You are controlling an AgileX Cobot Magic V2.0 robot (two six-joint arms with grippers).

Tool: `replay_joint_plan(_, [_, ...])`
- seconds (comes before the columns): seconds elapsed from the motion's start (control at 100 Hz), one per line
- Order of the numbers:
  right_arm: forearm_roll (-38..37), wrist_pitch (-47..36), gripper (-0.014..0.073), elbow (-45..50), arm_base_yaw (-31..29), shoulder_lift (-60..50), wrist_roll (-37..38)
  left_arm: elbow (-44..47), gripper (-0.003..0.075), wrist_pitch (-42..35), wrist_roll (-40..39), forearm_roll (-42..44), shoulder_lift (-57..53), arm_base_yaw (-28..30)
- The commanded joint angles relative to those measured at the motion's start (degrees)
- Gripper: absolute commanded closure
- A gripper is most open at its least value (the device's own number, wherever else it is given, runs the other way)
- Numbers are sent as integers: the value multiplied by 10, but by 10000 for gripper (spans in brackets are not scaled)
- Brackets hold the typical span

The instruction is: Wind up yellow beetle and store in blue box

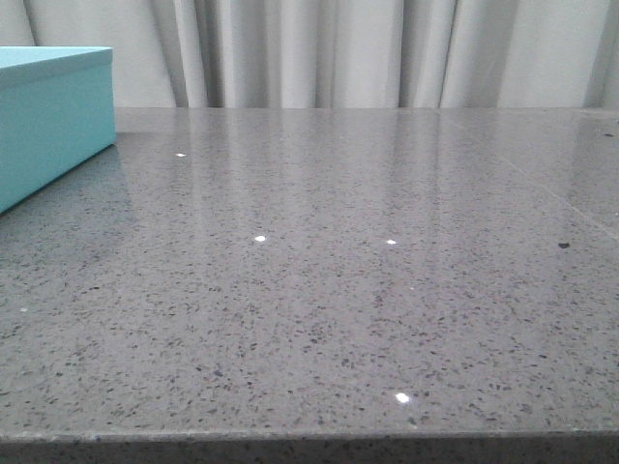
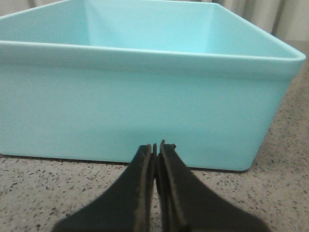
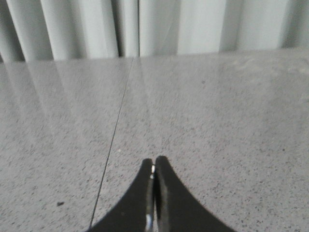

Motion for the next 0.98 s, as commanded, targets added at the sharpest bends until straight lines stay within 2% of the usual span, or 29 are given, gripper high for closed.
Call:
replay_joint_plan(0.0, [-8,-97,661,27,-22,-17,-5,13,738,-42,0,-3,-18,-3])
replay_joint_plan(0.23, [-8,-115,661,120,-54,-78,-5,13,739,-42,0,-3,-18,-3])
replay_joint_plan(0.32, [-11,-77,661,119,-54,-101,-5,13,738,-42,0,-3,-18,-3])
replay_joint_plan(0.97, [-14,-77,661,119,-54,-99,-5,13,739,-42,0,-3,-18,-3])
